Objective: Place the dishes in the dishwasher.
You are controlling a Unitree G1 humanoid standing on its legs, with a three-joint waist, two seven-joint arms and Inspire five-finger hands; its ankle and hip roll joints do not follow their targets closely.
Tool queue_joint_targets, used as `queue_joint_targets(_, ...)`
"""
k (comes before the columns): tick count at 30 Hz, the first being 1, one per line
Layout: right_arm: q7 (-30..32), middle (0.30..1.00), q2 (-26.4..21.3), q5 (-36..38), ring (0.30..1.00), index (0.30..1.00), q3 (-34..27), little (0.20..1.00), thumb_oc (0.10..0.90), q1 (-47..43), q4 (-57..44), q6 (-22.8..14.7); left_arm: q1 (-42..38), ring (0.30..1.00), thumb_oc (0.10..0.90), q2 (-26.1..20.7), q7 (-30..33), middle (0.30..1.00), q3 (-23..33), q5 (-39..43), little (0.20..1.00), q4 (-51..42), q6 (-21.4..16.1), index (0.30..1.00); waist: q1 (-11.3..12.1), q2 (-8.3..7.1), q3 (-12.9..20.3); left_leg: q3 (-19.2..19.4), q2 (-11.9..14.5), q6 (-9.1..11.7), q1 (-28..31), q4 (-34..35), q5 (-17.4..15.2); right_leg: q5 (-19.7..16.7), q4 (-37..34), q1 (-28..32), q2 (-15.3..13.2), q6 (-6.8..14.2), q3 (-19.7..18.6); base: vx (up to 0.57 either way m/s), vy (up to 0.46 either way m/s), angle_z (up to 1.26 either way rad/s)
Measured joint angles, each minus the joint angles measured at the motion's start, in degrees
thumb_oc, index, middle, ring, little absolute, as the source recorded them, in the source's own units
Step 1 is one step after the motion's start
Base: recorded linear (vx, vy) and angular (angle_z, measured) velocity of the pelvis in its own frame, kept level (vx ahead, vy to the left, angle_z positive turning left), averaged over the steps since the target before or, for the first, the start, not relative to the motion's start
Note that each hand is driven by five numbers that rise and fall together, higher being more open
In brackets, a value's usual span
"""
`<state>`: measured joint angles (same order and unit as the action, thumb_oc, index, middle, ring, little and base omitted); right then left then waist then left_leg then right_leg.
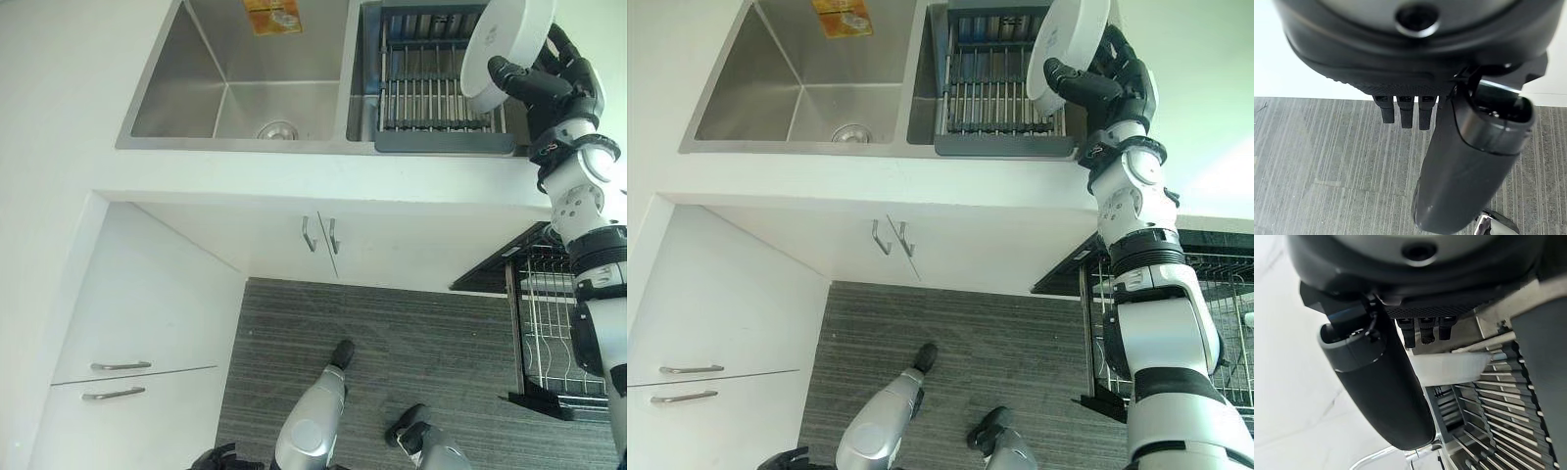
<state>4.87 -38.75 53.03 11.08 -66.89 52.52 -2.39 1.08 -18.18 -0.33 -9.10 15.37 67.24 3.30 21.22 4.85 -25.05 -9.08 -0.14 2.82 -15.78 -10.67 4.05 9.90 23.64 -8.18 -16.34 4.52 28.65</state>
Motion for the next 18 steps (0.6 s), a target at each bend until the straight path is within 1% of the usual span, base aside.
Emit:
queue_joint_targets(2, 0.7, 0.9, 0.1, -0.1, 0.9, 0.9, 0.3, 0.9, 0.8, -1.0, 0.0, 1.4, 0.3, 0.9, 0.8, 0.2, 0.0, 0.9, 0.0, 0.0, 0.9, -2.8, 2.3, 0.9, 0.1, 0.01, 0.0, -0.1, -0.1, 0.0, 0.6, 0.1, 0.0, -0.1, -0.3, 0.7, 0.0, 0.1, 0.2, 0.05, 0.066, 0.03)
queue_joint_targets(4, 0.6, 0.9, 0.0, -0.1, 0.9, 0.9, 0.6, 0.9, 0.8, -2.2, 0.0, 1.9, -0.4, 0.9, 0.8, 0.3, 0.0, 0.9, 0.0, 0.0, 0.9, -4.8, 3.9, 0.9, -0.1, 0.04, 0.0, 0.0, -0.1, -0.1, 1.4, 0.2, -0.1, -0.2, -0.6, 1.7, 0.0, 0.1, 0.2, 0.01, 0.09, 0.01)
queue_joint_targets(5, 0.6, 0.9, 0.0, -0.1, 0.9, 0.9, 0.7, 0.9, 0.8, -3.0, 0.0, 2.0, -0.9, 0.9, 0.8, 0.3, 0.0, 0.9, -0.1, 0.0, 0.9, -5.0, 4.2, 0.9, -0.2, 0.04, 0.0, 0.1, -0.2, -0.1, 1.6, 0.3, -0.1, -0.2, -0.6, 1.8, -0.1, 0.1, 0.1, -0.01, 0.093, -0.01)
queue_joint_targets(7, -0.3, 0.9, -0.1, -0.1, 0.9, 0.9, 0.7, 0.9, 0.8, -4.3, 0.0, 2.4, -2.4, 0.9, 0.8, 0.2, 0.0, 0.9, -0.2, 0.2, 0.9, -5.4, 6.3, 0.9, -0.8, 0.14, 0.0, 0.7, -0.2, -0.3, 1.9, 1.0, -0.5, -0.4, -0.5, 1.7, -0.4, 0.2, -0.1, -0.01, 0.077, -0.02)
queue_joint_targets(10, -1.0, 0.9, -0.1, -0.1, 0.9, 0.9, 1.8, 0.9, 0.8, -4.4, 0.0, 3.3, -3.9, 0.9, 0.8, 0.3, -0.2, 0.9, -0.2, 0.3, 0.9, -5.4, 8.3, 0.9, -1.8, 0.8, -0.2, 1.6, 0.0, -0.4, 1.7, 1.0, -0.5, -0.4, -0.3, 1.5, -0.8, 0.2, -0.3, -0.01, 0.057, 0.0)
queue_joint_targets(11, -1.2, 0.9, 0.0, -0.1, 0.9, 0.9, 2.0, 0.9, 0.8, -4.4, 0.0, 3.6, -4.1, 0.9, 0.8, 0.3, -0.2, 0.9, -0.2, 0.3, 0.9, -5.4, 8.4, 0.9, -2.0, 1.06, -0.3, 2.0, 0.0, -0.6, 1.6, 1.0, -0.4, -0.5, -0.1, 1.4, -0.9, 0.4, -0.3, 0.0, 0.055, -0.03)
queue_joint_targets(12, -1.4, 0.855, -0.1, -0.1, 0.855, 0.855, 2.4, 0.855, 0.77, -4.4, 0.0, 3.8, -4.4, 0.9, 0.8, 0.3, -0.2, 0.9, -0.2, 0.4, 0.9, -5.4, 9.0, 0.9, -2.3, 1.19, -0.3, 2.4, -0.1, -0.7, 1.4, 0.9, -0.4, -0.6, 0.0, 0.9, -1.1, 0.4, -0.6, 0.01, 0.027, -0.06)
queue_joint_targets(13, -1.6, 0.474, -0.1, -0.1, 0.474, 0.474, 2.4, 0.474, 0.516, -4.4, 0.0, 3.8, -4.8, 0.9, 0.8, 0.2, -0.2, 0.9, -0.2, 0.8, 0.9, -4.9, 9.2, 0.9, -2.3, 1.31, -0.3, 2.5, -0.1, -0.9, 1.0, 0.9, -0.2, -0.7, 0.1, 0.6, -1.1, 0.5, -0.7, 0.0, 0.0, 0.0)
queue_joint_targets(14, -1.6, 0.3, -0.1, -0.1, 0.3, 0.3, 2.5, 0.3, 0.4, -4.4, 0.1, 4.1, -5.1, 0.9, 0.8, 0.1, -0.2, 0.9, -0.1, 1.8, 0.9, -4.7, 9.4, 0.9, -2.7, 1.36, -0.3, 2.4, -0.2, -0.9, 0.9, 0.8, 0.5, -0.7, 0.1, 0.5, -1.1, 0.5, -0.7, 0.01, 0.012, 0.04)
queue_joint_targets(18, -1.1, 0.3, -0.2, -1.0, 0.3, 0.3, 2.6, 0.3, 0.4, -4.4, 0.1, 4.0, -5.2, 0.9, 0.8, 0.1, -0.3, 0.9, -0.2, 2.4, 0.9, -4.7, 9.5, 0.9, -3.1, 1.4, -0.3, 2.2, -0.2, -0.8, 0.9, 0.9, 0.8, -0.5, -0.2, 0.6, -0.7, 0.7, -1.5, 0.0, 0.003, 0.06)
